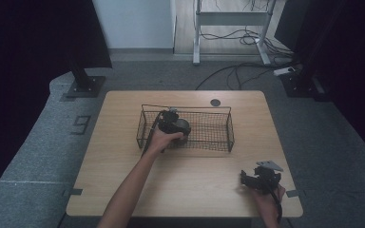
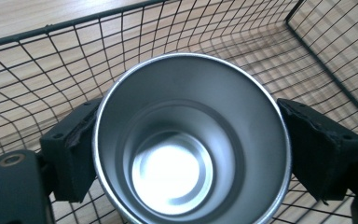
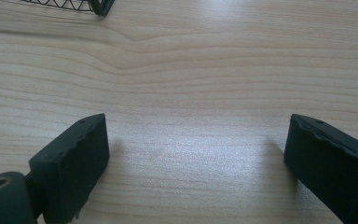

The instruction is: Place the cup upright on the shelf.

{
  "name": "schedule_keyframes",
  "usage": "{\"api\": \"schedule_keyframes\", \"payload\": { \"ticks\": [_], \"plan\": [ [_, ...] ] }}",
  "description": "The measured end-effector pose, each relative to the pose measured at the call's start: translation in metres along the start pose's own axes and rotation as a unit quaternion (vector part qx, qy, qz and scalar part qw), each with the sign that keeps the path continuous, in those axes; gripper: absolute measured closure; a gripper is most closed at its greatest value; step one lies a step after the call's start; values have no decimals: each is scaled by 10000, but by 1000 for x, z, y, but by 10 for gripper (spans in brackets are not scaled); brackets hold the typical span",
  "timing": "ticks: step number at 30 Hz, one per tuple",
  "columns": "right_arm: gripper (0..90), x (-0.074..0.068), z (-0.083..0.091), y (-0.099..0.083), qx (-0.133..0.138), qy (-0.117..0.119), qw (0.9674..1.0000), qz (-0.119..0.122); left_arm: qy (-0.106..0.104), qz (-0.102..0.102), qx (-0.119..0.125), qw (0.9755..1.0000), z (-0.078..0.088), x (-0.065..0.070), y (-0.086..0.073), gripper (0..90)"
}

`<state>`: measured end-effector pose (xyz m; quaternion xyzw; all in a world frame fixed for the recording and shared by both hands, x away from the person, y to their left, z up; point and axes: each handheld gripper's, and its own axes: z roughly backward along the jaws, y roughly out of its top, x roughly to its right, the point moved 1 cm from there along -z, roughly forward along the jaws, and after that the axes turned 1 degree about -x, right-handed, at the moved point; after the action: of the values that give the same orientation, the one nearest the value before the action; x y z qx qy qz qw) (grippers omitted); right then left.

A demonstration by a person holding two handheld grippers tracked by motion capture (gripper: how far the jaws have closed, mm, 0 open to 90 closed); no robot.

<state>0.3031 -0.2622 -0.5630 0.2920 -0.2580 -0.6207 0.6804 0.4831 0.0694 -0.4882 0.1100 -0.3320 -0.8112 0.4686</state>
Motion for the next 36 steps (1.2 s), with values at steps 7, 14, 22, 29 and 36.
{"api": "schedule_keyframes", "payload": {
  "ticks": [7, 14, 22, 29, 36],
  "plan": [
    [63, 0, 0, 0, 0, 0, 10000, 1, -30, 102, 18, 9999, 2, -3, 1, 133],
    [63, 0, 0, 0, -1, 0, 10000, 0, -139, 189, 171, 9996, 10, -5, 3, 66],
    [64, 0, 0, 0, 0, 0, 10000, 1, -334, 291, 502, 9978, 27, -9, 7, 51],
    [64, 0, 0, 0, 0, -2, 10000, 3, -389, 225, 776, 9960, 47, -9, 5, 46],
    [64, 0, 0, 0, 1, -2, 10000, 2, -519, 77, 994, 9937, 70, -7, -6, 49]
  ]
}}
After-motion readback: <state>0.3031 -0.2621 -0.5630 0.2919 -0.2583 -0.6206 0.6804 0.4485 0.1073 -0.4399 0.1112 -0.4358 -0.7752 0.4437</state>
